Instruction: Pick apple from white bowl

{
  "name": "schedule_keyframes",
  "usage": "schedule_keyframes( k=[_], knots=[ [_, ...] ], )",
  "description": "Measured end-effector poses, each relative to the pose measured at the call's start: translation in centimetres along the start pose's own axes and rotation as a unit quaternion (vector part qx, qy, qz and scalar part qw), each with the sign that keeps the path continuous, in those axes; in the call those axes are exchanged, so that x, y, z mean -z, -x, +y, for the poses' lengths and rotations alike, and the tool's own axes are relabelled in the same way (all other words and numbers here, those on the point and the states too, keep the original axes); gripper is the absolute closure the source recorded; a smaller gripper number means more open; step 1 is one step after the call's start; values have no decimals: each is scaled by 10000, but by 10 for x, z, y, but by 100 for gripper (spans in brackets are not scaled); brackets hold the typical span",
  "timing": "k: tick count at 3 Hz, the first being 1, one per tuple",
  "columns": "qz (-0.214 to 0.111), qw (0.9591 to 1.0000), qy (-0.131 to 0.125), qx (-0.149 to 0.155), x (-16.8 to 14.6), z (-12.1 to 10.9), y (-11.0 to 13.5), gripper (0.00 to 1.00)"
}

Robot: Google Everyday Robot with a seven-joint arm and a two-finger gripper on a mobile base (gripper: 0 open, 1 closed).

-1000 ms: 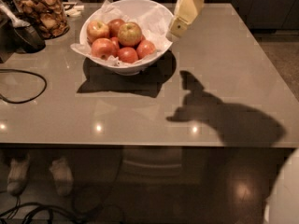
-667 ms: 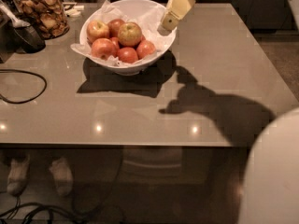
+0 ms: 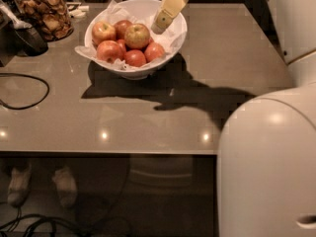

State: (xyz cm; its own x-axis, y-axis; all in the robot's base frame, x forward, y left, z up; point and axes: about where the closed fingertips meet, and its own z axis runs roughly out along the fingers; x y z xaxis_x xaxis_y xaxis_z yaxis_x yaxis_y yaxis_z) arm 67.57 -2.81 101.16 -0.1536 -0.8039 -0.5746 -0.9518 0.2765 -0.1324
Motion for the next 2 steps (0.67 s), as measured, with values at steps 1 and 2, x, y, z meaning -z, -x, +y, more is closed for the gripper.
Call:
schedule_keyframes(
  k=[1,2],
  knots=[
    [46,9997,180,162,-22,0,17,0],
    [126,9994,215,251,-37,-4,28,0]
  ],
)
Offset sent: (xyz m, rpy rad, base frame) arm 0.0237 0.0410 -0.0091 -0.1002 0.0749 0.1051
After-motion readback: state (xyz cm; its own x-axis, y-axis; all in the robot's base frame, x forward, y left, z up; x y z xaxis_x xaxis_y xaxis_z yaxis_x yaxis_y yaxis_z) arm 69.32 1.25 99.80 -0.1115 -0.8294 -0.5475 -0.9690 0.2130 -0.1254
